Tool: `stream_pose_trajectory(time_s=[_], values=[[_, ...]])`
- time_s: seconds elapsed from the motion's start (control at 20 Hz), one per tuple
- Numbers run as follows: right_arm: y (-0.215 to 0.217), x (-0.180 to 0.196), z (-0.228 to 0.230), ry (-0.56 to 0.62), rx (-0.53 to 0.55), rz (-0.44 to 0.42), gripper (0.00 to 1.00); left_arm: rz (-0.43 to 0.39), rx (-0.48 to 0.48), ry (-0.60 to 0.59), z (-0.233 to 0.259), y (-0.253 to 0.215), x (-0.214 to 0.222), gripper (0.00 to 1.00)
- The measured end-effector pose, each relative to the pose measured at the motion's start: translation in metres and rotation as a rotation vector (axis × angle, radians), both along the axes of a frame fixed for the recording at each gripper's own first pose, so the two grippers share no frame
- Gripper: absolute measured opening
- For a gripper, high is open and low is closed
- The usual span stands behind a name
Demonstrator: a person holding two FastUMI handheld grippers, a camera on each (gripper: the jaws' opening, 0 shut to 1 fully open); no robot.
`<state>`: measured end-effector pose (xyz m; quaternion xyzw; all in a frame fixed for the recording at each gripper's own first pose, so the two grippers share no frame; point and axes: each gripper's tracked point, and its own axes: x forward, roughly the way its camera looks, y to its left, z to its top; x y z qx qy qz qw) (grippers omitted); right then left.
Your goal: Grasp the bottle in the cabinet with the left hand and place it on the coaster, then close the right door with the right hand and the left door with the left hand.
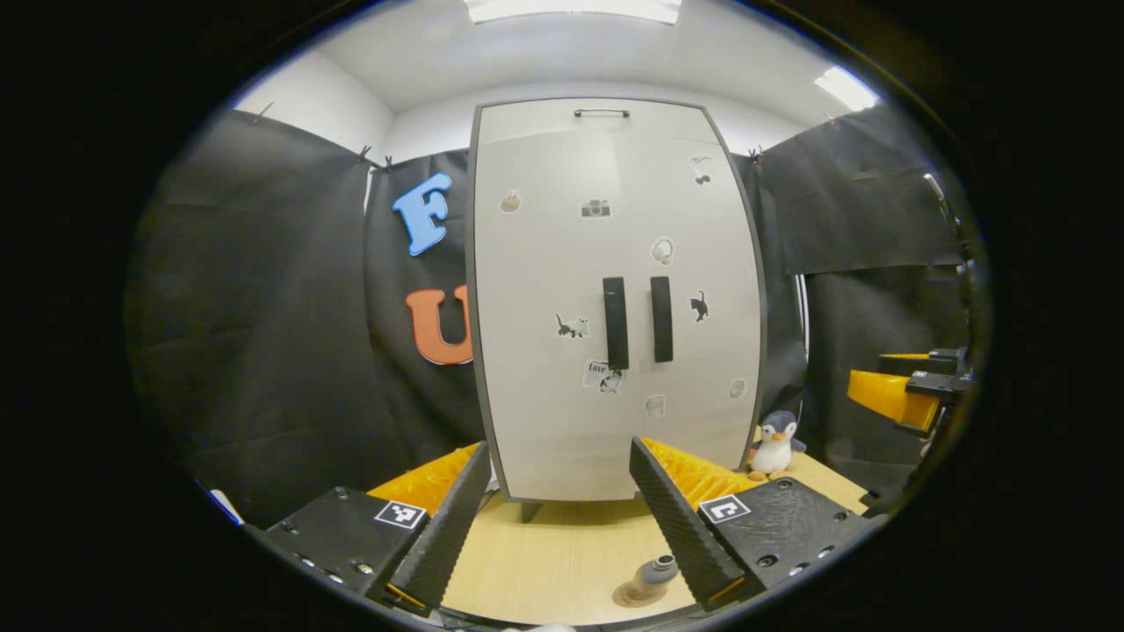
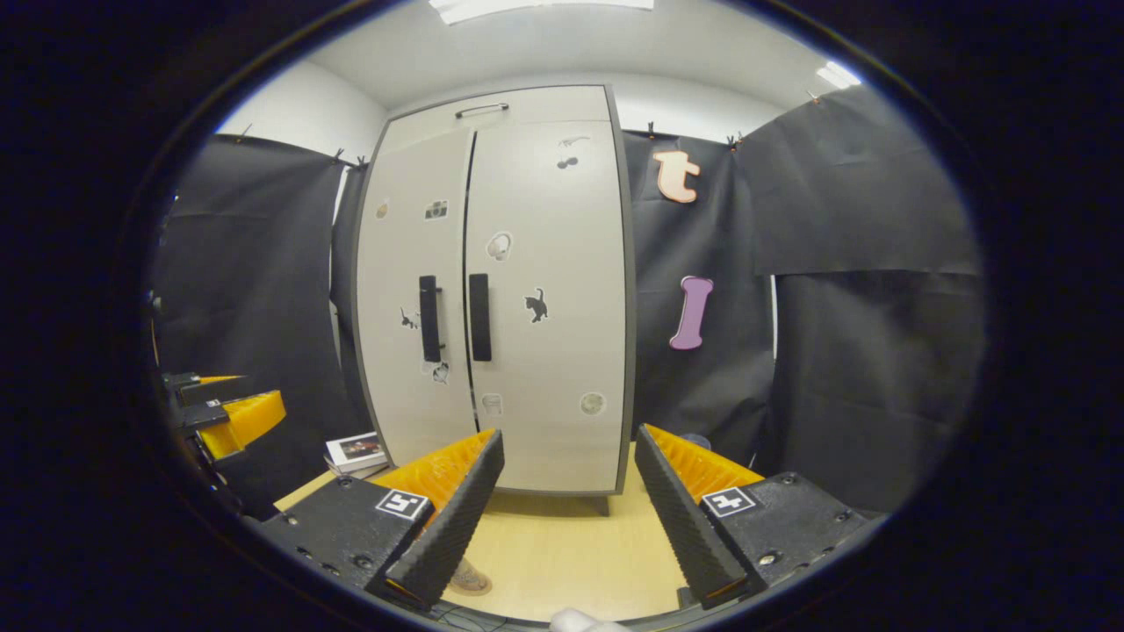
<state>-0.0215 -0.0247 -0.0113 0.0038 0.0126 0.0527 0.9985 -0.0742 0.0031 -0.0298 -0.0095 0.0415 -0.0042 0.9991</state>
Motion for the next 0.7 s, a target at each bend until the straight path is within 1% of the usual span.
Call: stream_pose_trajectory(time_s=[0.45,0.5,0.55,0.6,0.65,0.7], values=[[0.009,-0.002,-0.001,-0.002,0.000,-0.035,0.98,-0.025,0.008,0.010,-0.004,0.013,0.002,0.97],[0.011,-0.002,-0.002,0.000,0.001,-0.038,0.96,-0.027,0.011,0.008,-0.004,0.014,0.002,0.98],[0.013,-0.003,-0.003,0.000,0.002,-0.039,0.98,-0.030,0.011,0.008,-0.005,0.015,0.004,0.97],[0.015,-0.003,-0.003,-0.001,0.002,-0.040,0.96,-0.032,0.010,0.008,-0.005,0.016,0.004,0.98],[0.017,-0.002,-0.002,-0.001,0.001,-0.042,0.96,-0.032,0.011,0.006,-0.005,0.017,0.004,0.96],[0.019,-0.002,-0.001,-0.005,0.000,-0.043,0.98,-0.036,0.015,0.003,-0.004,0.019,0.005,0.97]])
